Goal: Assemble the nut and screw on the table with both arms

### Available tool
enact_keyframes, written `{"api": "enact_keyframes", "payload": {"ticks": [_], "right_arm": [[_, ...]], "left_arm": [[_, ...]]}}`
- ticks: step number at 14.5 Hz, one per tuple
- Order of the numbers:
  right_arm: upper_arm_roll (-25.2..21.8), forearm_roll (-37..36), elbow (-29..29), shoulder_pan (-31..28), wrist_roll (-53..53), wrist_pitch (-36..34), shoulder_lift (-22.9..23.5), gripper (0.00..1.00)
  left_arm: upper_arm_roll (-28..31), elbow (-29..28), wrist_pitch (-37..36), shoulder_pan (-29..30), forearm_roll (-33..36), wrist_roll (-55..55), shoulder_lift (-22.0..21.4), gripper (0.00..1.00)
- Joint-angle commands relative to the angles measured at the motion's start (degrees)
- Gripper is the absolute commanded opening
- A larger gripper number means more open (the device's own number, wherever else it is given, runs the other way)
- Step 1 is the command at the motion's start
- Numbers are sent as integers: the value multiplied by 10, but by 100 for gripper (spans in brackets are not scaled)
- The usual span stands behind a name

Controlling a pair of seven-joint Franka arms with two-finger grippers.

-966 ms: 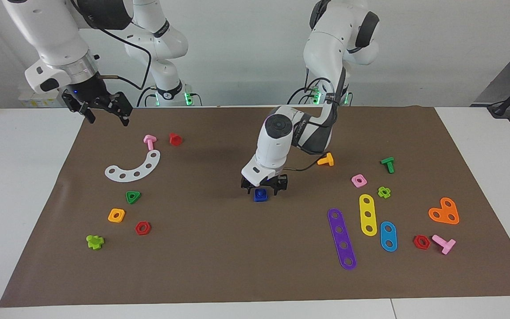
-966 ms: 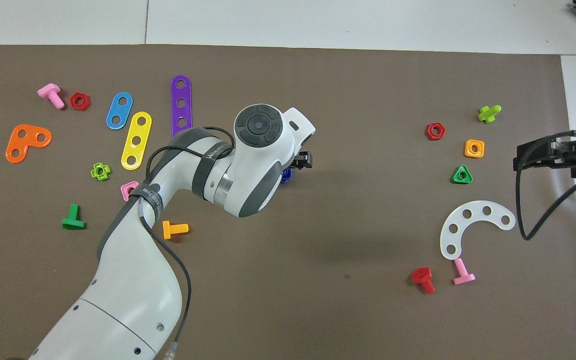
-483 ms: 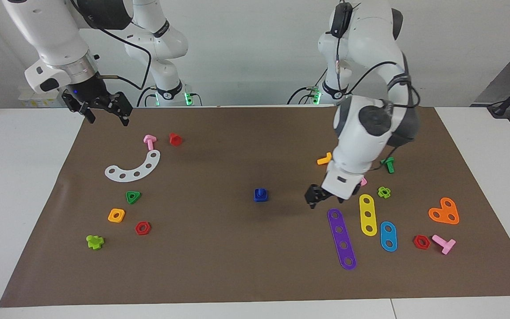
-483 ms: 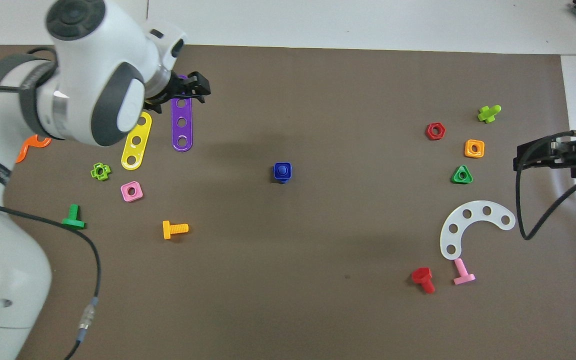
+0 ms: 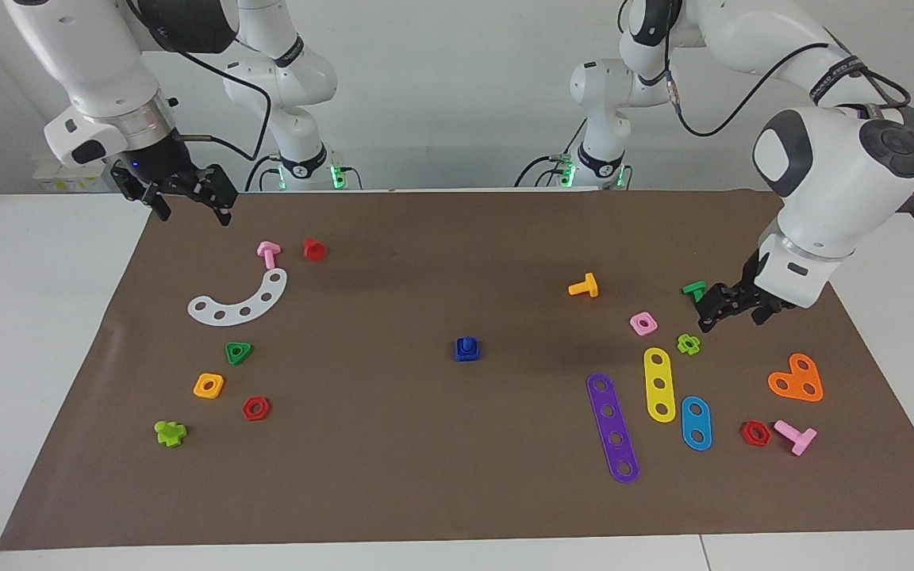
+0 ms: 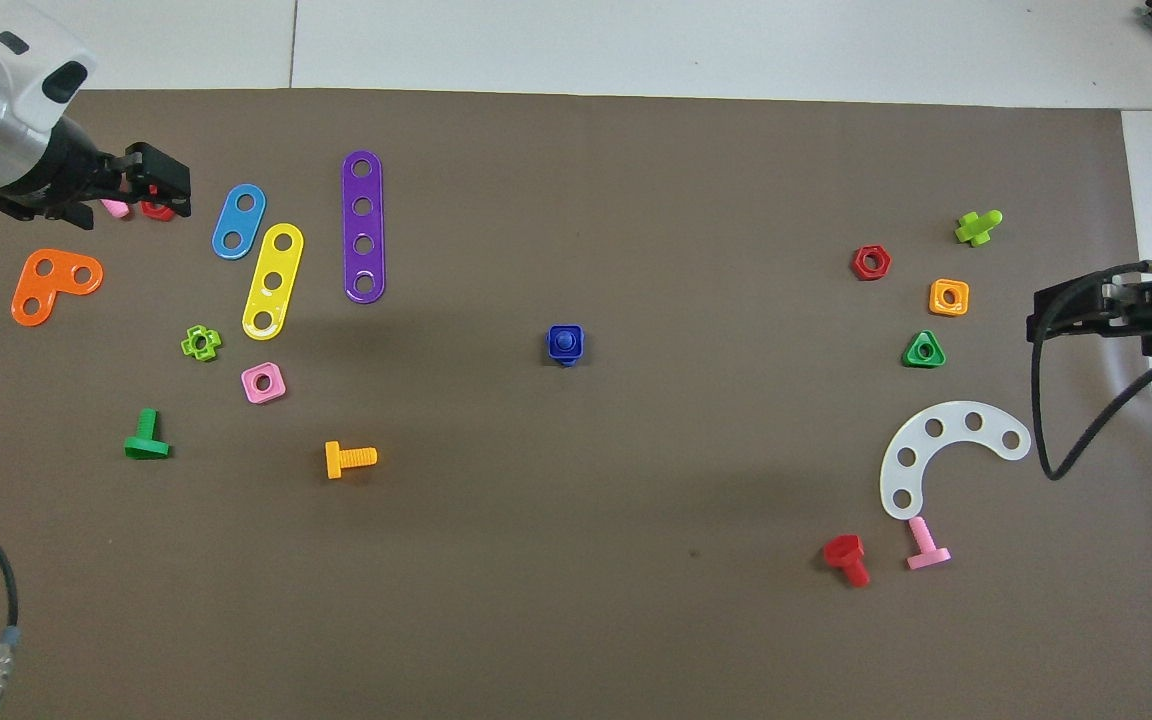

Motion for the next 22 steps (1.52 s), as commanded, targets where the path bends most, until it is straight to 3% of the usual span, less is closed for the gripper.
{"api": "enact_keyframes", "payload": {"ticks": [1,6,12,22], "right_arm": [[4,9,-9,-5,-11,-4,-10,100],[4,10,-9,-5,-11,-4,-10,100],[4,9,-9,-5,-11,-4,-10,100],[4,9,-9,-5,-11,-4,-10,100]], "left_arm": [[-8,-42,-45,-4,32,7,-56,100],[-9,-136,-63,-4,30,10,-166,100],[-10,-141,-3,-4,-36,18,-165,100],[-8,-141,-21,-3,-31,16,-167,100]]}}
